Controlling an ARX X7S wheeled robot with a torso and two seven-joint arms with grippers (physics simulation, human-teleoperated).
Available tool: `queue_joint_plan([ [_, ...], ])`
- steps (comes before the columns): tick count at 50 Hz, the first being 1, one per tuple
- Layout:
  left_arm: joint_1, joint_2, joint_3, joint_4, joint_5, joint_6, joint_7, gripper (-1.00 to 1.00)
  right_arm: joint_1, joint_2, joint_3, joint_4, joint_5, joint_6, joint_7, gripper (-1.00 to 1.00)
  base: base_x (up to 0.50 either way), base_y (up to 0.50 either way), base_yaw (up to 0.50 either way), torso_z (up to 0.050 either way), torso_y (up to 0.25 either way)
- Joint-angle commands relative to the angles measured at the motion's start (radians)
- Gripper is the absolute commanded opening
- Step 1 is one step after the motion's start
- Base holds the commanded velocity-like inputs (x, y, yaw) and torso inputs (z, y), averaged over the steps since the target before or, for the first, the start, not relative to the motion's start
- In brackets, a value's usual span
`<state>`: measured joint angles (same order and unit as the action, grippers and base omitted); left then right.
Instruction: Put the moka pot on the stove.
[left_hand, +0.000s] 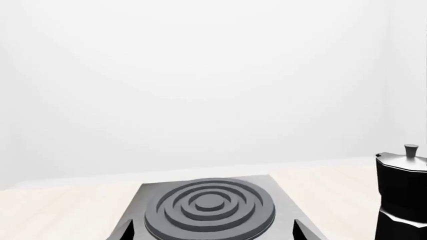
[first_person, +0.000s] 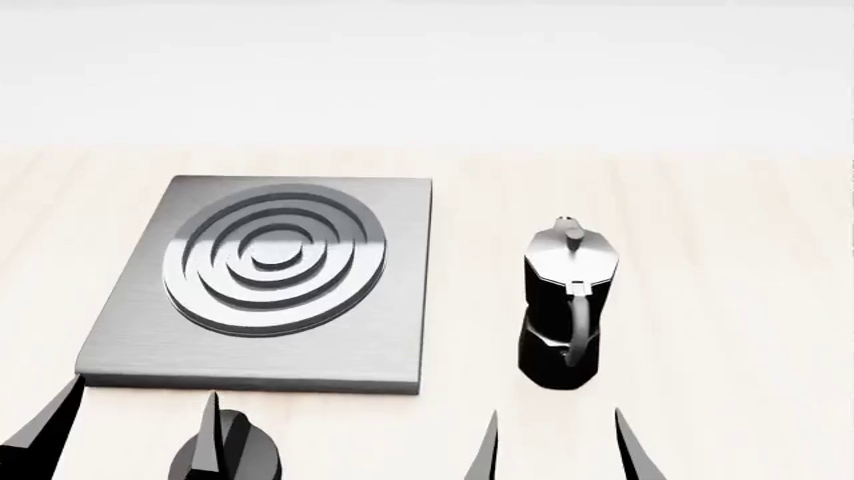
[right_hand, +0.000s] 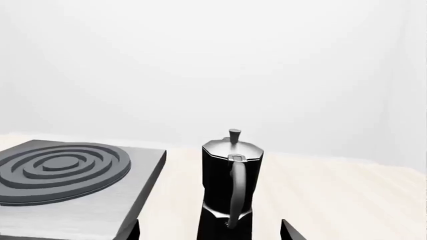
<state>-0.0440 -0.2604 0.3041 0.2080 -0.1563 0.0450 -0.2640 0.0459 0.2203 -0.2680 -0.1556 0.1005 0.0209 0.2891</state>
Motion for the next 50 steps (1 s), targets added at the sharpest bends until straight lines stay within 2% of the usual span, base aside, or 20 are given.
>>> queue_joint_plan([
  [1,-0.002,-0.003,0.005,-0.002,-0.003,0.002,-0.004,1.0,0.001,0.005,-0.006,0.002,0.005,-0.004,0.005,1.0,0.13,0.0,0.0,0.0,0.0],
  [22,-0.004,-0.009,0.011,-0.001,-0.01,0.001,-0.011,1.0,0.002,0.014,-0.011,0.0,0.01,-0.006,0.022,1.0,0.13,0.0,0.0,0.0,0.0],
  [50,0.004,-0.021,0.027,0.018,-0.013,0.005,-0.019,1.0,0.001,0.027,-0.06,-0.045,-0.007,0.006,0.021,1.0,0.0,0.03,0.0,0.0,0.0],
])
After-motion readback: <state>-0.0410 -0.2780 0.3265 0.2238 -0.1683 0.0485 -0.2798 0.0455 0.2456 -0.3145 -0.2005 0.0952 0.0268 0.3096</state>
